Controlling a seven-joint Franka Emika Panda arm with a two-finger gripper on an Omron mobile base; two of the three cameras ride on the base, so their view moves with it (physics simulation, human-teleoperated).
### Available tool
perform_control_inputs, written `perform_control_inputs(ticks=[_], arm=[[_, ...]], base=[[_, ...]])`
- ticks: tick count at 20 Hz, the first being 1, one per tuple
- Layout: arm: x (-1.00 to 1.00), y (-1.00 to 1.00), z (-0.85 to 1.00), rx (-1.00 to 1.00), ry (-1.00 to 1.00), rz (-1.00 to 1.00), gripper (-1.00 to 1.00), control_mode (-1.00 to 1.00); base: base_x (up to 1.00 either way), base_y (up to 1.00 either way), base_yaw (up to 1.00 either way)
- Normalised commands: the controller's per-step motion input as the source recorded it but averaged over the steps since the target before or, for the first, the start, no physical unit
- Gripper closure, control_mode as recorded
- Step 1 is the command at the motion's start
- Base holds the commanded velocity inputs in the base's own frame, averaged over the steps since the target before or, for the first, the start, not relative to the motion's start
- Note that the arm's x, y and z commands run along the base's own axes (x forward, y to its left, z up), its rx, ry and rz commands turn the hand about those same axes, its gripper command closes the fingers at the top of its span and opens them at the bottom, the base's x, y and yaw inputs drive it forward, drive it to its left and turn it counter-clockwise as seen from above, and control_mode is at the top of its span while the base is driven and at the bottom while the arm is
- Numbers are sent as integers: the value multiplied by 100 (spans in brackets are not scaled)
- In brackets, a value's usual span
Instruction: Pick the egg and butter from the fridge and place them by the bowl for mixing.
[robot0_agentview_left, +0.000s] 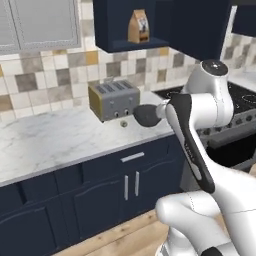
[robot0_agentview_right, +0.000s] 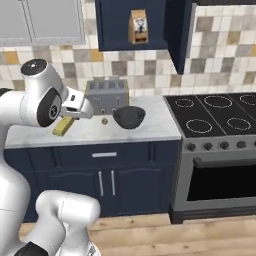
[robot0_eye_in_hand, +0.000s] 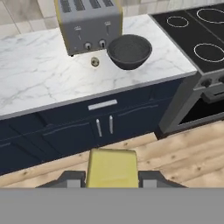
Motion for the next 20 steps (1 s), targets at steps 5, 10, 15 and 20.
perform_control_inputs(ticks=[5, 10, 15, 20], arm=[[0, 0, 0, 0, 0, 0, 100, 100], [0, 0, 0, 0, 0, 0, 100, 100], [0, 0, 0, 0, 0, 0, 100, 100], [0, 0, 0, 0, 0, 0, 100, 100]], base=[[51, -29, 37], [46, -44, 22], [47, -43, 22], [54, -32, 28]])
